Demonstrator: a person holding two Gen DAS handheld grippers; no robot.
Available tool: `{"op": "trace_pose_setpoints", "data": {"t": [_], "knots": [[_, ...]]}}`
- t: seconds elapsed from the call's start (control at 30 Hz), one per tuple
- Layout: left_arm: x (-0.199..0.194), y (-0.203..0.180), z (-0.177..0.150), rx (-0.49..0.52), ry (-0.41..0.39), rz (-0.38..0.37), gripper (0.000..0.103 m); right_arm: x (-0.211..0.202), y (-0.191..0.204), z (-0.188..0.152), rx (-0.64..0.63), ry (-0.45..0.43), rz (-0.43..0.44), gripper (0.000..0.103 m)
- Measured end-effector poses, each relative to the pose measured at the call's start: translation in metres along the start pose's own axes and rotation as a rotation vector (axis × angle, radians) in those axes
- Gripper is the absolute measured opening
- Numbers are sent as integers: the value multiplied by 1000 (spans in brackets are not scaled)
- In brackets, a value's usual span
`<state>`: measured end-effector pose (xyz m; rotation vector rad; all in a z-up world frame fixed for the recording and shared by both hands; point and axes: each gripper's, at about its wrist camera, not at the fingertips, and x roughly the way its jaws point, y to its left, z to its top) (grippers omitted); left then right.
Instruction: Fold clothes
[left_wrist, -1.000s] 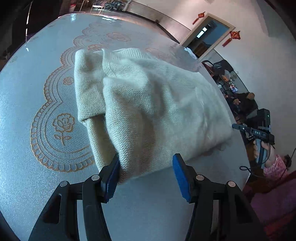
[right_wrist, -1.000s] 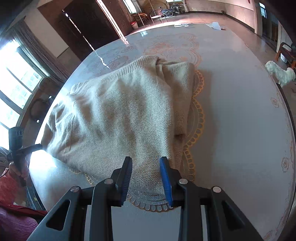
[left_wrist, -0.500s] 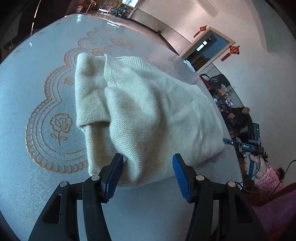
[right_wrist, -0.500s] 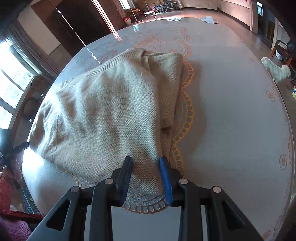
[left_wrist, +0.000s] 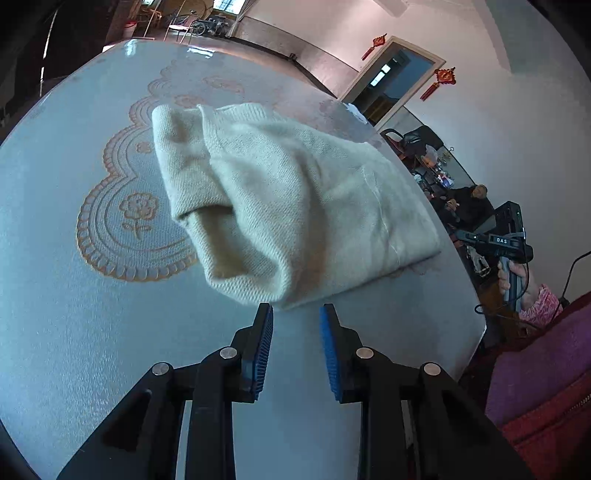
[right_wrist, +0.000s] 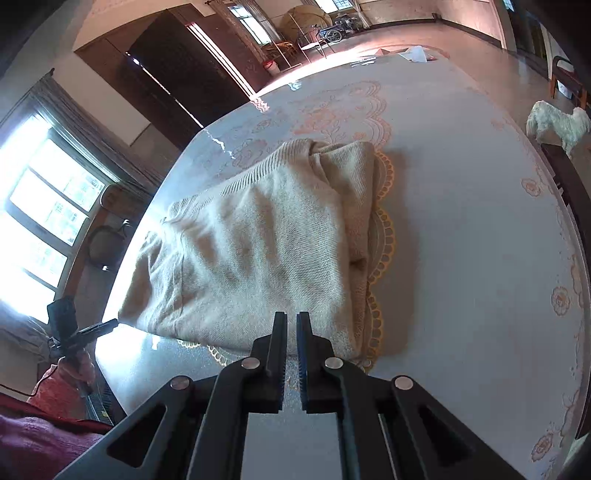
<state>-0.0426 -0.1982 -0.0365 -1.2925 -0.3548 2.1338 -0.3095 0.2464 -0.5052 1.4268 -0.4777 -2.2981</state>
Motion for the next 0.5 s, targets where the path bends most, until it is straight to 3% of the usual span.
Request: {"op": "trace_pose_setpoints", "data": {"t": [0.07, 0.13, 0.2, 0.3, 0.4, 0.5], "knots": [[3, 4, -9, -21, 16, 19, 28, 1, -9, -8, 11, 0, -11, 7], [2, 4, -3, -12, -16, 57, 29, 4, -18, -11, 55, -24, 19, 10], [0, 4, 6, -12, -54, 82, 32, 3, -22, -5, 80, -61, 33, 27], [5, 5, 22, -35, -75, 57, 57, 5, -18, 5, 45, -56, 38, 30], [10, 1, 35, -17, -31, 95, 58, 17, -12, 16, 2, -17, -8, 32], [-1, 1, 38, 19, -67, 109, 58, 23, -14, 23, 13, -4, -17, 34]]}}
